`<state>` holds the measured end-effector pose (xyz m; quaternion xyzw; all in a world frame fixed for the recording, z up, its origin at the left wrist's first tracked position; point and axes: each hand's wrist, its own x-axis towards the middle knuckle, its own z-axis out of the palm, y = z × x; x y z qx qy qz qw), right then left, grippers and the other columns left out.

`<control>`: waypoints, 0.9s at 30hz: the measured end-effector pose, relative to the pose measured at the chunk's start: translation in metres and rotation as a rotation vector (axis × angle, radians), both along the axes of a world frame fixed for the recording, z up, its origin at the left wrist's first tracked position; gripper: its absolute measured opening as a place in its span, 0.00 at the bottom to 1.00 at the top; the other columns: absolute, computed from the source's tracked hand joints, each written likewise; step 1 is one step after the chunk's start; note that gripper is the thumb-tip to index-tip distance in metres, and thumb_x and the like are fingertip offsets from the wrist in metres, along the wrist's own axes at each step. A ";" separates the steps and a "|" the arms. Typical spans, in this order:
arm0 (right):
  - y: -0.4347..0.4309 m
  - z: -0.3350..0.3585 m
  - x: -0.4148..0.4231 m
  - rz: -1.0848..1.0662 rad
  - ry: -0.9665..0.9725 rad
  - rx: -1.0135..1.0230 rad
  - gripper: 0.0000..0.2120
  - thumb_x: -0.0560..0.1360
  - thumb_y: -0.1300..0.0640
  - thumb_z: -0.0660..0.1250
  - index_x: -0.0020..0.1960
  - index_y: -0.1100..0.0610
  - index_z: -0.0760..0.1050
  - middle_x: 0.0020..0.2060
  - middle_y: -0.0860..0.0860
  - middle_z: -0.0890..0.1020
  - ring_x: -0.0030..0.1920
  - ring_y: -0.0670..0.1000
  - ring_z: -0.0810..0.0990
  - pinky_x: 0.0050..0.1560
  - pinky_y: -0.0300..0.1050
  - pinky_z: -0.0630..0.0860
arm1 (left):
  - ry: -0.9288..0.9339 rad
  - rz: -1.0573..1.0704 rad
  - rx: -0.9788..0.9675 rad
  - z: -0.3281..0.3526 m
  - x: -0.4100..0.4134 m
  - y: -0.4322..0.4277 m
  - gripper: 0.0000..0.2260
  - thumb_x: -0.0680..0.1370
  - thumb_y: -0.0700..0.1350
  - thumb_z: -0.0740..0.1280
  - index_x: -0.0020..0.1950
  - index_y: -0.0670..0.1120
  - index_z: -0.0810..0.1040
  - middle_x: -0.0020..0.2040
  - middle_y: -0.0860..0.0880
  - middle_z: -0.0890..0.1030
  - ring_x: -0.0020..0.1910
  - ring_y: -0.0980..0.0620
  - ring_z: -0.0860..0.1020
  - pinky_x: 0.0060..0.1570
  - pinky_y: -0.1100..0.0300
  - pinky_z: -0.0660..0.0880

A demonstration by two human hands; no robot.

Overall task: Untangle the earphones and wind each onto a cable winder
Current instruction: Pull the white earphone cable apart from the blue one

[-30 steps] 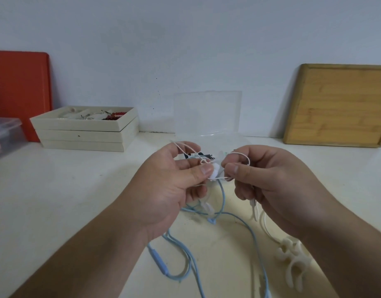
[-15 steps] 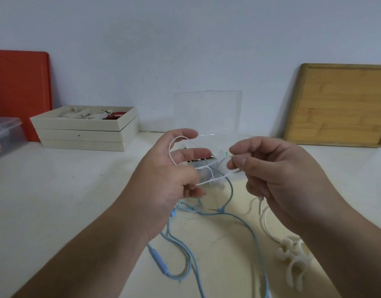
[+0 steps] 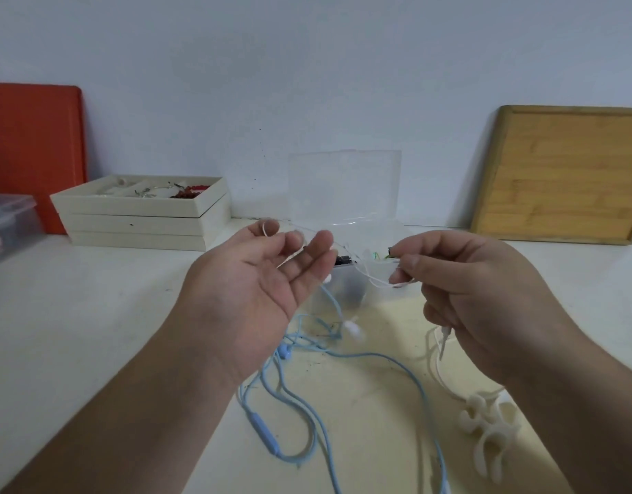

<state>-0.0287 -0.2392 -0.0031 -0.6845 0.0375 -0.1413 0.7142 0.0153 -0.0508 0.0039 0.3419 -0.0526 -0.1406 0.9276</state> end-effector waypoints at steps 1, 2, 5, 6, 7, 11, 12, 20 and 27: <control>0.000 0.001 0.000 0.002 -0.018 0.023 0.09 0.76 0.69 0.66 0.42 0.59 0.81 0.32 0.57 0.82 0.19 0.44 0.58 0.23 0.38 0.57 | 0.018 -0.008 -0.047 0.001 0.000 0.001 0.10 0.79 0.33 0.55 0.41 0.44 0.69 0.33 0.45 0.74 0.38 0.44 0.84 0.40 0.51 0.83; -0.001 0.001 0.000 -0.006 -0.032 0.043 0.08 0.76 0.69 0.66 0.42 0.60 0.80 0.32 0.56 0.82 0.19 0.44 0.59 0.23 0.37 0.58 | 0.031 0.017 -0.053 0.002 0.000 0.002 0.10 0.78 0.33 0.55 0.39 0.44 0.68 0.32 0.46 0.72 0.36 0.45 0.83 0.39 0.53 0.83; -0.005 0.002 0.002 -0.039 -0.040 0.082 0.08 0.76 0.69 0.65 0.42 0.61 0.80 0.30 0.54 0.80 0.20 0.45 0.59 0.23 0.37 0.60 | -0.034 0.314 0.329 -0.006 0.009 0.008 0.14 0.74 0.31 0.59 0.32 0.46 0.66 0.29 0.48 0.70 0.31 0.51 0.72 0.29 0.60 0.74; -0.006 0.001 0.002 -0.031 -0.035 0.090 0.08 0.76 0.70 0.65 0.42 0.61 0.80 0.30 0.55 0.80 0.20 0.45 0.59 0.24 0.37 0.59 | -0.084 0.435 0.525 -0.010 0.013 0.009 0.15 0.73 0.31 0.62 0.31 0.47 0.66 0.29 0.47 0.69 0.31 0.51 0.69 0.29 0.60 0.71; -0.007 0.002 0.002 -0.010 -0.030 0.089 0.09 0.75 0.70 0.64 0.42 0.61 0.80 0.30 0.55 0.79 0.20 0.46 0.58 0.24 0.38 0.57 | -0.136 0.532 0.679 -0.012 0.015 0.011 0.16 0.73 0.31 0.65 0.32 0.47 0.66 0.31 0.46 0.68 0.31 0.50 0.68 0.31 0.58 0.70; -0.004 0.003 -0.001 0.136 -0.036 0.048 0.06 0.71 0.65 0.68 0.39 0.59 0.82 0.31 0.57 0.80 0.20 0.45 0.56 0.24 0.38 0.54 | -0.490 0.460 0.821 -0.014 0.010 0.007 0.11 0.66 0.38 0.73 0.44 0.50 0.76 0.42 0.51 0.80 0.41 0.53 0.77 0.44 0.58 0.74; -0.003 0.004 -0.003 0.176 -0.047 0.050 0.04 0.69 0.62 0.68 0.39 0.58 0.83 0.31 0.57 0.80 0.20 0.45 0.56 0.24 0.38 0.55 | -0.592 0.365 0.887 -0.014 0.007 0.005 0.16 0.65 0.42 0.74 0.50 0.53 0.78 0.47 0.55 0.82 0.47 0.57 0.80 0.50 0.60 0.75; -0.013 0.012 -0.002 0.108 -0.136 0.314 0.09 0.69 0.65 0.63 0.39 0.58 0.82 0.28 0.52 0.73 0.18 0.43 0.57 0.22 0.36 0.59 | -0.631 0.445 1.130 -0.019 0.006 0.003 0.06 0.78 0.42 0.71 0.41 0.49 0.82 0.30 0.46 0.81 0.21 0.56 0.71 0.23 0.65 0.68; -0.016 0.007 0.004 -0.051 -0.042 0.257 0.15 0.76 0.70 0.59 0.38 0.60 0.80 0.28 0.53 0.74 0.18 0.45 0.57 0.21 0.37 0.56 | -0.531 0.493 0.847 -0.005 0.012 0.015 0.14 0.76 0.47 0.71 0.36 0.38 0.77 0.20 0.57 0.71 0.19 0.62 0.68 0.26 0.68 0.67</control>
